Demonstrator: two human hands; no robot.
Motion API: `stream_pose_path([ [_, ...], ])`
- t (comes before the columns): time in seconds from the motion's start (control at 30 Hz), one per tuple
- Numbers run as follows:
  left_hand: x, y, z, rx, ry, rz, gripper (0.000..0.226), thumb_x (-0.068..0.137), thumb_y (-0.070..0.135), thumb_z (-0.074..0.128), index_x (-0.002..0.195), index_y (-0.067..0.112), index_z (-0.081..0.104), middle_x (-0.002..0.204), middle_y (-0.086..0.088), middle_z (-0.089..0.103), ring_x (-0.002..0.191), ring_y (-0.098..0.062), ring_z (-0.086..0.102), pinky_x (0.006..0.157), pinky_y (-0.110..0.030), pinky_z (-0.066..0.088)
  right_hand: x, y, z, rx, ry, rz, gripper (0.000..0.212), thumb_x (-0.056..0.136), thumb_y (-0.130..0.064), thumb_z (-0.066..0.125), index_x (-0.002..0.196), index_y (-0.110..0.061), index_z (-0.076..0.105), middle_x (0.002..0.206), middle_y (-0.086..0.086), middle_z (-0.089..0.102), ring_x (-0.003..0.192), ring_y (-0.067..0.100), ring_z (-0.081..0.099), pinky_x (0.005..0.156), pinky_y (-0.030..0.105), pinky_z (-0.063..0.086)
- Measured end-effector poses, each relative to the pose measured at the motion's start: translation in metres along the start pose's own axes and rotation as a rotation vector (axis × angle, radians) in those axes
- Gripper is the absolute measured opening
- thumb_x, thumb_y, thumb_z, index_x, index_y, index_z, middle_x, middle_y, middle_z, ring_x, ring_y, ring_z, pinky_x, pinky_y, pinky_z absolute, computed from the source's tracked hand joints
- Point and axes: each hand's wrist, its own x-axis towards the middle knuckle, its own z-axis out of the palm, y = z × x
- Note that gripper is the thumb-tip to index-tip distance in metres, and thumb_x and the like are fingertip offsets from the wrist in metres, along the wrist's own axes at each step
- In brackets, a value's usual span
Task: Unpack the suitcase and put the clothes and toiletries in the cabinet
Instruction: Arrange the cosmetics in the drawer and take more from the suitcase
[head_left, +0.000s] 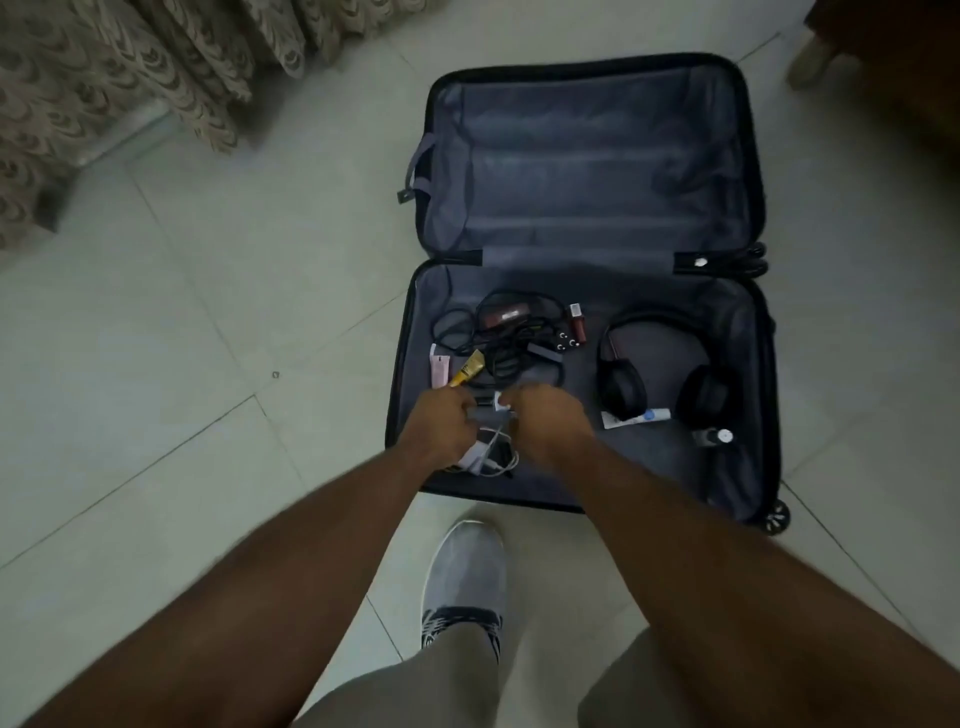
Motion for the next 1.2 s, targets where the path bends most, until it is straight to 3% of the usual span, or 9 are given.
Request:
stream_pose_path([
  [0.17, 0.013, -0.025, 0.013, -0.047, 0.087, -0.038, 0.022, 0.089, 0.007, 0.066, 0.107, 0.006, 0.078, 0.107, -0.01, 0.076, 0.1, -0.024, 0.07, 0.083, -0.017, 0.046, 0.046, -0.009, 0.026, -0.3, 0.046, -0.093, 0.038, 0.095, -0.008, 0.056, 0.131, -0.019, 0.061, 0.123, 0.011, 0.06, 0.101, 0.032, 0.067, 0.069, 0.036, 0.044],
  [0.43, 0.005, -0.035, 0.016, -0.109, 0.143, -0.049, 0.022, 0.088, 0.01, 0.069, 0.108, 0.007, 0.077, 0.102, -0.008, 0.076, 0.088, -0.018, 0.069, 0.083, -0.023, 0.053, 0.057, -0.001, 0.024, -0.345, 0.096, -0.081, 0.03, 0.093, -0.019, 0.062, 0.121, -0.02, 0.072, 0.122, 0.008, 0.06, 0.106, 0.031, 0.067, 0.077, 0.035, 0.051],
  [0.57, 0.01, -0.031, 0.017, -0.25, 0.123, -0.123, 0.021, 0.086, 0.012, 0.075, 0.106, 0.005, 0.075, 0.075, -0.004, 0.07, 0.086, -0.028, 0.073, 0.088, -0.037, 0.061, 0.05, 0.006, 0.026, -0.38, 0.078, -0.095, 0.03, 0.09, -0.021, 0.066, 0.12, -0.016, 0.067, 0.124, 0.01, 0.055, 0.104, 0.032, 0.063, 0.076, 0.035, 0.047],
  [0.73, 0.021, -0.046, 0.038, -0.425, 0.118, -0.204, 0.025, 0.067, 0.037, 0.075, 0.088, 0.023, 0.072, 0.087, -0.01, 0.078, 0.088, -0.027, 0.076, 0.086, -0.044, 0.063, 0.046, 0.007, 0.034, -0.35, 0.049, -0.049, 0.027, 0.09, -0.018, 0.072, 0.115, -0.01, 0.068, 0.126, 0.012, 0.051, 0.099, 0.031, 0.066, 0.073, 0.037, 0.05],
  [0.8, 0.019, -0.042, 0.041, -0.531, 0.144, -0.24, 0.015, 0.073, 0.031, 0.079, 0.083, 0.022, 0.071, 0.087, -0.012, 0.078, 0.084, -0.028, 0.076, 0.083, -0.045, 0.064, 0.047, 0.007, 0.032, -0.247, 0.075, -0.024, 0.019, 0.085, -0.022, 0.077, 0.097, -0.011, 0.067, 0.108, 0.009, 0.055, 0.093, 0.03, 0.066, 0.072, 0.036, 0.052],
  [0.87, 0.018, -0.036, 0.04, -0.67, 0.161, -0.279, 0.008, 0.088, 0.021, 0.076, 0.089, 0.013, 0.073, 0.087, -0.015, 0.077, 0.075, -0.027, 0.074, 0.075, -0.04, 0.064, 0.05, 0.008, 0.028, 0.012, 0.165, 0.029, 0.028, 0.071, -0.026, 0.079, 0.066, -0.012, 0.054, 0.074, 0.002, 0.052, 0.067, 0.021, 0.058, 0.057, 0.03, 0.045],
  [0.93, 0.019, -0.03, 0.036, -0.814, 0.126, -0.303, 0.023, 0.1, 0.028, 0.067, 0.103, 0.006, 0.073, 0.092, -0.016, 0.076, 0.075, -0.024, 0.072, 0.069, -0.035, 0.06, 0.055, 0.005, 0.028, 0.372, 0.262, 0.066, 0.036, 0.063, -0.031, 0.08, 0.053, -0.012, 0.051, 0.052, -0.001, 0.048, 0.049, 0.013, 0.045, 0.047, 0.029, 0.036],
  [1.1, 0.019, -0.016, 0.011, -1.07, -0.014, -0.334, 0.05, 0.095, 0.057, 0.064, 0.108, 0.01, 0.076, 0.086, -0.009, 0.077, 0.074, -0.02, 0.073, 0.069, -0.037, 0.062, 0.054, -0.02, 0.021, 1.073, 0.029, 0.021, 0.01, 0.085, -0.006, 0.072, 0.081, 0.001, 0.078, 0.076, 0.02, 0.075, 0.074, 0.04, 0.075, 0.072, 0.047, 0.065],
  [1.2, 0.028, -0.024, 0.011, -0.856, 0.164, -0.333, 0.051, 0.079, 0.055, 0.083, 0.087, 0.006, 0.073, 0.075, -0.011, 0.072, 0.066, -0.025, 0.068, 0.06, -0.037, 0.056, 0.063, -0.021, 0.019, 0.98, 0.16, 0.073, 0.015, 0.087, -0.001, 0.067, 0.083, -0.003, 0.081, 0.073, 0.013, 0.077, 0.07, 0.03, 0.076, 0.071, 0.041, 0.066],
])
